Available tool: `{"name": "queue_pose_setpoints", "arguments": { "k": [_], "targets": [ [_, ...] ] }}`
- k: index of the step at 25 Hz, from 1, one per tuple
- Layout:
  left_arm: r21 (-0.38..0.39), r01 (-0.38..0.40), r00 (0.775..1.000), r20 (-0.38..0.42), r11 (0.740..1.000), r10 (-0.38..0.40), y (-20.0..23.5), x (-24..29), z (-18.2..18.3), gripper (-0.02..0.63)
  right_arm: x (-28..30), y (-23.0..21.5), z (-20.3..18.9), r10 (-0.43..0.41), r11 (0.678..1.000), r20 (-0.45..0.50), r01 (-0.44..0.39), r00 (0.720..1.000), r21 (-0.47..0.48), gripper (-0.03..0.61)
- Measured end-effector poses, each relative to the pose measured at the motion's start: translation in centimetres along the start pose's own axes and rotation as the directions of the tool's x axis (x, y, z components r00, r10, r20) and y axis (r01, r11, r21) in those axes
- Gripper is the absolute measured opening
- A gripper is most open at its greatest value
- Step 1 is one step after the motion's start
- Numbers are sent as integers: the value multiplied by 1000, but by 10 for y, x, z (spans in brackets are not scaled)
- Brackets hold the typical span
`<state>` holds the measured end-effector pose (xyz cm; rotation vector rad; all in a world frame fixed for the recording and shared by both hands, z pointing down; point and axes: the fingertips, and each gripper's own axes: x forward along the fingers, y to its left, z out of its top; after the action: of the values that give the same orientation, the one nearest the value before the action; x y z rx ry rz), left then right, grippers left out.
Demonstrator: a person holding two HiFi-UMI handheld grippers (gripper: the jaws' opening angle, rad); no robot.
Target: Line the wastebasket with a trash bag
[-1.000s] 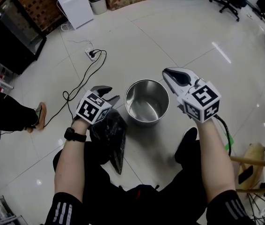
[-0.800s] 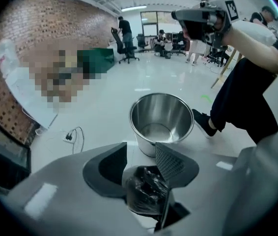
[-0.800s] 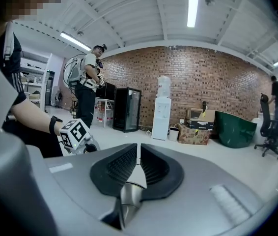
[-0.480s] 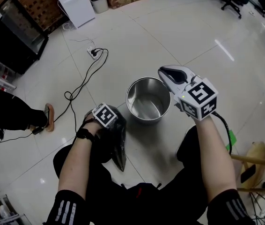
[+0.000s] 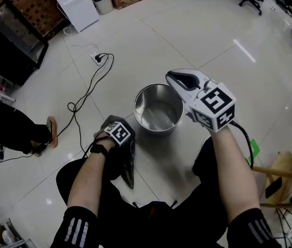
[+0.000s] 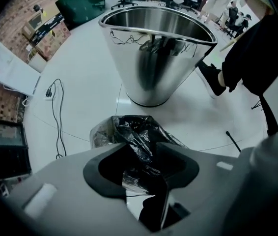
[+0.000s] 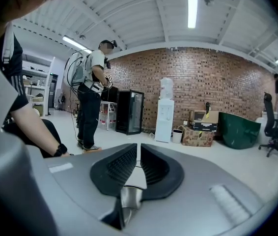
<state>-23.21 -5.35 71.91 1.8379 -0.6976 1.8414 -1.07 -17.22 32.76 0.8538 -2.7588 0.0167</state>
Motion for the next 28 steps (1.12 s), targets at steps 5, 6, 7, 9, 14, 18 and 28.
{"name": "queue_pose_setpoints", "arguments": {
  "k": [5, 6, 7, 9, 14, 18, 28],
  "targets": [
    [6, -25, 999, -24, 1000, 25, 2, 11, -8, 16, -4, -4, 4, -13, 1000, 16, 13, 1000, 8, 28],
    [7, -21, 999, -30, 1000, 21, 2, 12, -10, 0, -4, -5, 5, -14, 1000, 19, 14, 1000, 10, 28],
    [5, -15, 999, -32, 1000, 15, 2, 12, -10, 0, -5, -6, 5, -15, 1000, 22, 15, 1000, 11, 28],
    [-12, -8, 1000, -16, 1000, 8, 4, 6, -7, 0, -5, -7, 5, -16, 1000, 23, 16, 1000, 13, 28],
    [-72, 9, 993, 120, 997, 0, 12, -30, 16, 0, -7, -7, 6, -16, 1000, 25, 16, 1000, 16, 28],
    [-82, -80, 978, 188, 993, 94, 32, -80, 28, 0, -11, -6, 6, -13, 1000, 31, 13, 999, 14, 28],
    [-96, -242, 912, 317, 965, 260, 49, -205, 41, 0, -11, 0, 8, 3, 1000, 35, -4, 999, 16, 28]
  ]
}}
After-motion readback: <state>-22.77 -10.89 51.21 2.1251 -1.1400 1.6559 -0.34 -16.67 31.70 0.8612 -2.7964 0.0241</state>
